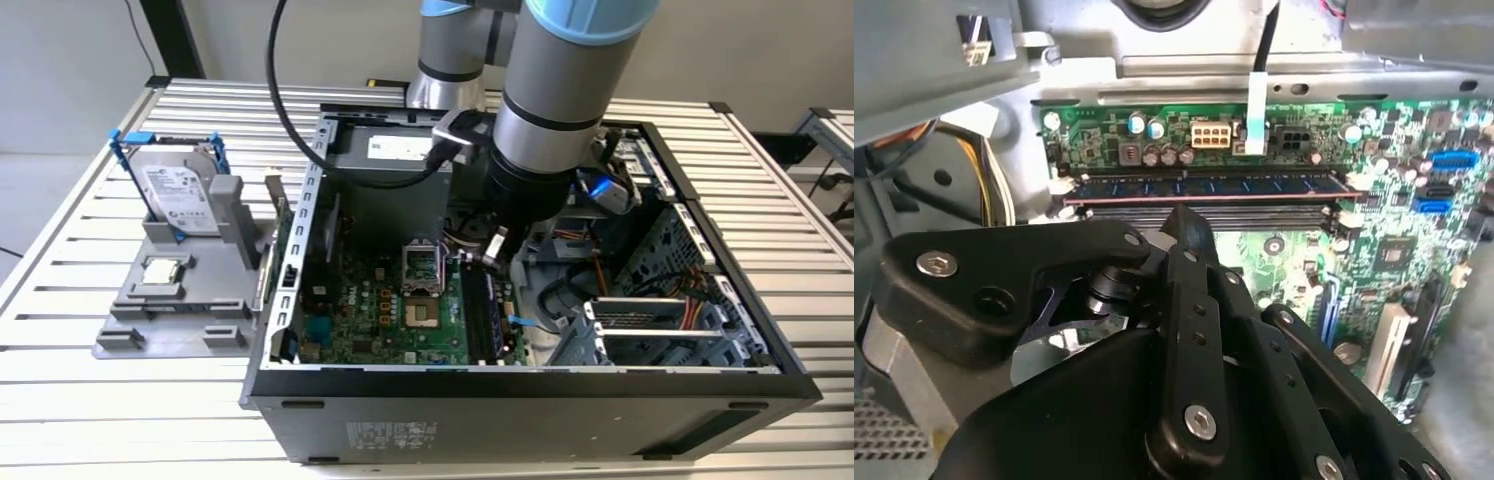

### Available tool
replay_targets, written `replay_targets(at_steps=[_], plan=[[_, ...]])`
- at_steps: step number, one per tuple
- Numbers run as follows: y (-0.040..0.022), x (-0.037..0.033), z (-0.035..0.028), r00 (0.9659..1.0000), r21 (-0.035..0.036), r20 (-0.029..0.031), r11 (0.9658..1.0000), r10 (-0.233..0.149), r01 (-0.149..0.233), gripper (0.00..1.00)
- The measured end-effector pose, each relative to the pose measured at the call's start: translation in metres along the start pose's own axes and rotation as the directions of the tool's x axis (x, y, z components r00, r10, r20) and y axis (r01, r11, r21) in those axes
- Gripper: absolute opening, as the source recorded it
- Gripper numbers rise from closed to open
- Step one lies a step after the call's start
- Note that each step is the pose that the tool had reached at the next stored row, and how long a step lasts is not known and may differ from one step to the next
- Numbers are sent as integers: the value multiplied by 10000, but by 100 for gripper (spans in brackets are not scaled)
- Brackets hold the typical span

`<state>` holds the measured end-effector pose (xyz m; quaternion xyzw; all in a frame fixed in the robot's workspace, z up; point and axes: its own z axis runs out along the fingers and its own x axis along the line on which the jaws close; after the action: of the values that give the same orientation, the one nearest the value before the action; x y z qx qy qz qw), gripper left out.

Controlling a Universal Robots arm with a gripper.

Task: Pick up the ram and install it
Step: 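Press down the ram until it locks into place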

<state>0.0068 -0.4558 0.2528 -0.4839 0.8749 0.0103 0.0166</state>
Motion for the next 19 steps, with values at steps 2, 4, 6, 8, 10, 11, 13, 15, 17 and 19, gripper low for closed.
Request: replay_targets(at_steps=[2, 4, 6, 8, 10, 11, 13, 15, 17, 19], plan=[[0, 0, 0, 9994, -14, 0, 9994, -353, 353, 0], [0, 0, 0, 9976, -27, 0, 9976, -699, 699, 0], [0, 0, 0, 9949, -39, 0, 9949, -1006, 1006, 0], [0, 0, 0, 9916, -50, 1, 9916, -1291, 1291, 0], [-1, -1, 0, 9879, -60, 2, 9879, -1551, 1551, 0], [-2, -1, 0, 9858, -65, 2, 9858, -1680, 1680, 0], [-6, -4, 0, 9821, -73, 3, 9821, -1881, 1881, 0], [-13, -8, 0, 9780, -81, 5, 9780, -2086, 2086, 0], [-18, -11, 0, 9723, -91, 6, 9723, -2336, 2336, 0], [-18, -11, 0, 9638, -105, 9, 9637, -2667, 2667, 0]])
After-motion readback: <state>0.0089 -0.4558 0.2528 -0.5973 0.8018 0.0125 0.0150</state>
